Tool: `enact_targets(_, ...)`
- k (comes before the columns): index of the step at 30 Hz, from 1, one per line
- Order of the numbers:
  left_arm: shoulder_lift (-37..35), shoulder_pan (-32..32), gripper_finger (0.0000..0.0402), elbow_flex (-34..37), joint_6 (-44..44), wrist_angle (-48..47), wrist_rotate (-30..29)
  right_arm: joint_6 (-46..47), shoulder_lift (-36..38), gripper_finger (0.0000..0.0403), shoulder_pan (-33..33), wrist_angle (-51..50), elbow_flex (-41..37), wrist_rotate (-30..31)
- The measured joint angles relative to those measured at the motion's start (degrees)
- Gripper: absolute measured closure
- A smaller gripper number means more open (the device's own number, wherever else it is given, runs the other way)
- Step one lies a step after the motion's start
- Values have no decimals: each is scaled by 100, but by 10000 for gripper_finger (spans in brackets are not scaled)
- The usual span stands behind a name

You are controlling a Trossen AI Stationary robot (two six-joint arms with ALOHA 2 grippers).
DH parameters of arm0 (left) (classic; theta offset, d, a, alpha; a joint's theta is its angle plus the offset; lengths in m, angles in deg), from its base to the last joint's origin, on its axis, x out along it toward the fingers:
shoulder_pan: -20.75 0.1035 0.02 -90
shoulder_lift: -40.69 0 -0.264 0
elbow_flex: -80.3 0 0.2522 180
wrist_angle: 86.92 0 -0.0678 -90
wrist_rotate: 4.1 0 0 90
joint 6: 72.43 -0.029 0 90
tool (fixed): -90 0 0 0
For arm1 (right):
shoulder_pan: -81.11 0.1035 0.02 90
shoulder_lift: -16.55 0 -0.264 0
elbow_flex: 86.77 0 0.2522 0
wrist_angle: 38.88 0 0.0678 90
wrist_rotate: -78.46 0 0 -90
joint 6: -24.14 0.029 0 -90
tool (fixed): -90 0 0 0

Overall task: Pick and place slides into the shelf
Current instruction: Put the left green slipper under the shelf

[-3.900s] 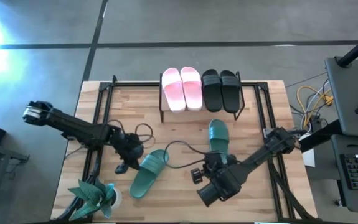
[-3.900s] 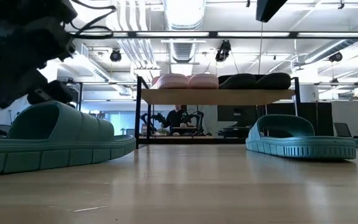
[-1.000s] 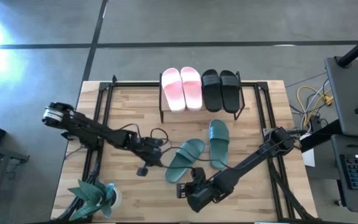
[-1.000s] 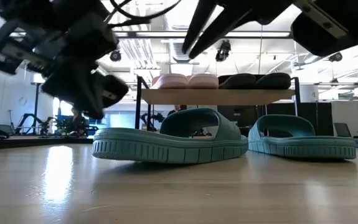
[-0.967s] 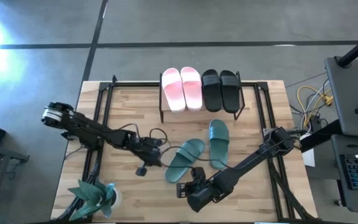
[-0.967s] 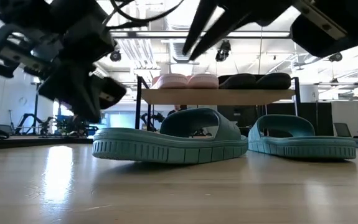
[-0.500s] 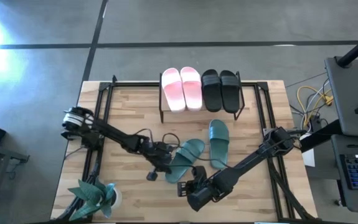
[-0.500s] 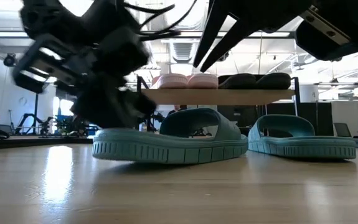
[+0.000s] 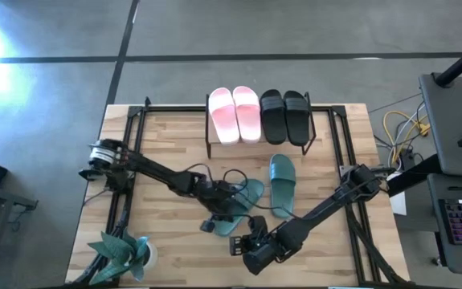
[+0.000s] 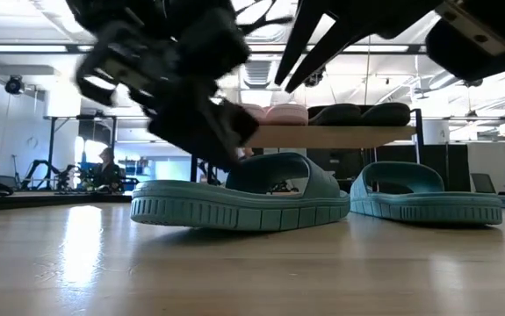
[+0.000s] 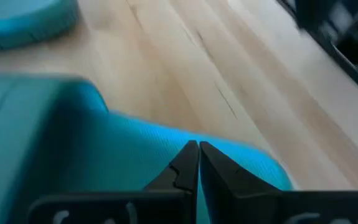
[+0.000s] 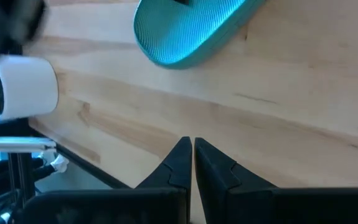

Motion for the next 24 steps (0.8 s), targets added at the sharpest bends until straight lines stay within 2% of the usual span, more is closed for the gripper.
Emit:
enact_targets(4,-747,-90,402,423,-708,-1094,-91,99,4,390,138,-35,0,1)
enact_targets(8,-1391,-280,402,1119,-1349,-1320,-525,153,7,390,218,-155,2,108)
enact_targets(12,-1688,-303,402,1608,-1377,-1107,-615,151,7,390,218,-201,0,151)
enact_targets(18,-1154,-308,402,1739,-1343,31,-602,151,7,390,205,-299,-17,154)
enact_targets(24,-183,-308,402,883,-1339,127,-437,153,7,390,205,-308,-17,155)
